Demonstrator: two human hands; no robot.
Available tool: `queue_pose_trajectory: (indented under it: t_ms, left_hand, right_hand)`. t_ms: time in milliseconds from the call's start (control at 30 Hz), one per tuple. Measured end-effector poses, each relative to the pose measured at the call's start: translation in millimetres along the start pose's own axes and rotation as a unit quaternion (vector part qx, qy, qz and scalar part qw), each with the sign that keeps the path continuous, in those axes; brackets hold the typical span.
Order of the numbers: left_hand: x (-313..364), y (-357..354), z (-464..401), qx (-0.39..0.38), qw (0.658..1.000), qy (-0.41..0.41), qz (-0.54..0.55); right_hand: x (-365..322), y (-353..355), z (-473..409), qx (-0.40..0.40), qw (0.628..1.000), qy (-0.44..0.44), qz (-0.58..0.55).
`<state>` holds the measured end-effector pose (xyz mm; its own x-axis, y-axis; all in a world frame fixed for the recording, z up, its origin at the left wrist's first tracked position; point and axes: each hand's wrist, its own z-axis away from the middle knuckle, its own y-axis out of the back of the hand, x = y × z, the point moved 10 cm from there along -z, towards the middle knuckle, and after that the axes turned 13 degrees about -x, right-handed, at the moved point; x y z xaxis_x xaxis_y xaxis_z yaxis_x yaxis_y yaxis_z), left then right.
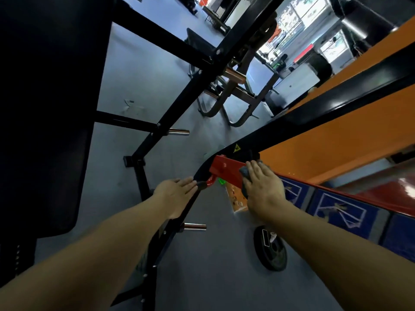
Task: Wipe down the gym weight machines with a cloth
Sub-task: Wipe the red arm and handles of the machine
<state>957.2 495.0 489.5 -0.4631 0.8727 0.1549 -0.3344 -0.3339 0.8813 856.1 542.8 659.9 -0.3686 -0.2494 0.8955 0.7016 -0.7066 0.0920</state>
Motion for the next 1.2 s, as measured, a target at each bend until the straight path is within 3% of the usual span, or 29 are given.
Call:
queue_pose_trajectory:
  t_ms: [567, 900, 1000, 1067, 1133, 1200]
  left_hand:
    - [-4, 14, -50, 0.013, 0.995, -0.07, 0.064]
    - [-8, 15, -43, 0.054, 0.996, -0.057, 0.03]
    - [-6, 29, -33, 0.096, 0.992, -0.051, 0.059]
    - [14, 55, -20, 0.175, 0.976, -0.077, 0.106]
    - [40, 93, 5, 0.297, 0.93, -0.125, 0.175]
    - [72, 125, 29, 0.354, 0.88, -0.177, 0.262]
  right_hand:
    - [-77, 36, -148, 0.069, 0.997, 0.035, 0.026]
    - [-46, 12, -73, 0.049, 0.998, -0.028, -0.013]
    - [-24, 1, -17, 0.039, 0.998, -0.036, -0.014]
    - [-5, -5, 25, 0.037, 0.998, -0.046, -0.024]
    - [12, -10, 65, 0.042, 0.996, -0.052, -0.051]
    - [31, -16, 107, 0.026, 0.996, -0.053, -0.068]
